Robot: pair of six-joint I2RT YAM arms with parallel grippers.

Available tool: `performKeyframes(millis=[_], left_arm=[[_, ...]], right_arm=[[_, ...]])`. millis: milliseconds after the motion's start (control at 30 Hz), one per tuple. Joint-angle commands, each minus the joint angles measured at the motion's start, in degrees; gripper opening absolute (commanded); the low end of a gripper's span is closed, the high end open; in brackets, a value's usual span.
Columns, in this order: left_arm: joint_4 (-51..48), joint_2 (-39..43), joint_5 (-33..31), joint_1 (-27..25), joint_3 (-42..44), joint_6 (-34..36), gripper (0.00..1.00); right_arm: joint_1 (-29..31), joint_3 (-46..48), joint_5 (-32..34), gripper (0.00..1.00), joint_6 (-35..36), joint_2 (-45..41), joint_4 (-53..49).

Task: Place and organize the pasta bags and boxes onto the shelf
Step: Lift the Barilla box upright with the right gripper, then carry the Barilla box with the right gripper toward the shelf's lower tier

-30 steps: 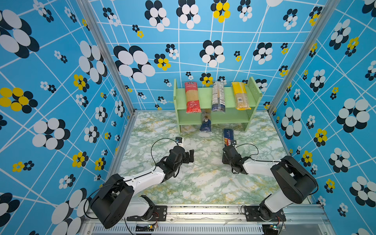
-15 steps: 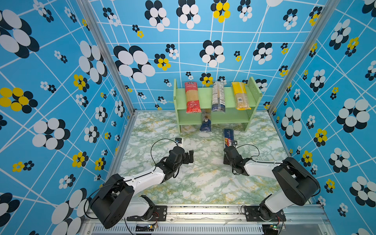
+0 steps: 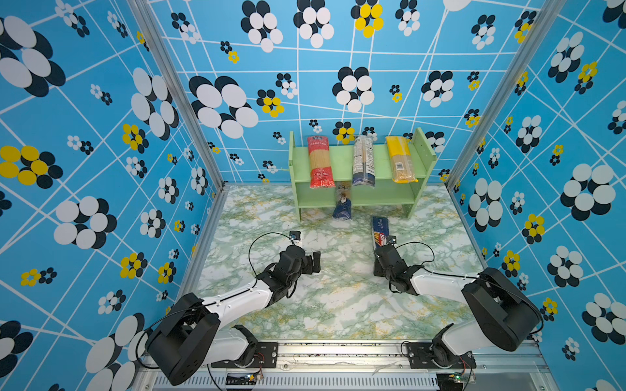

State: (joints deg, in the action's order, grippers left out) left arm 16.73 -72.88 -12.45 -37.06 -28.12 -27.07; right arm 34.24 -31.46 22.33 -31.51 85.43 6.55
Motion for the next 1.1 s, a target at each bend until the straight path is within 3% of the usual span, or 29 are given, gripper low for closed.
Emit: performKeyframes(millis=[0, 533, 1067], left_arm=[[-0.2, 1.0, -0.6, 0.6, 0.8, -0.6, 0.99], [0.3, 0.4, 0.0, 0.9, 0.9, -0.7, 0.99], [1.1, -0.5, 0.7, 1.2, 0.8, -0.7, 0.99]], right_arm=[[0.5, 0.9, 0.1, 0.00, 1.4, -3.0, -5.0], [0.5, -0.4, 0.8, 0.00, 4.4, -17.3, -14.8], [0.5, -13.3, 0.3, 0.00, 4.0, -22.1, -31.8]])
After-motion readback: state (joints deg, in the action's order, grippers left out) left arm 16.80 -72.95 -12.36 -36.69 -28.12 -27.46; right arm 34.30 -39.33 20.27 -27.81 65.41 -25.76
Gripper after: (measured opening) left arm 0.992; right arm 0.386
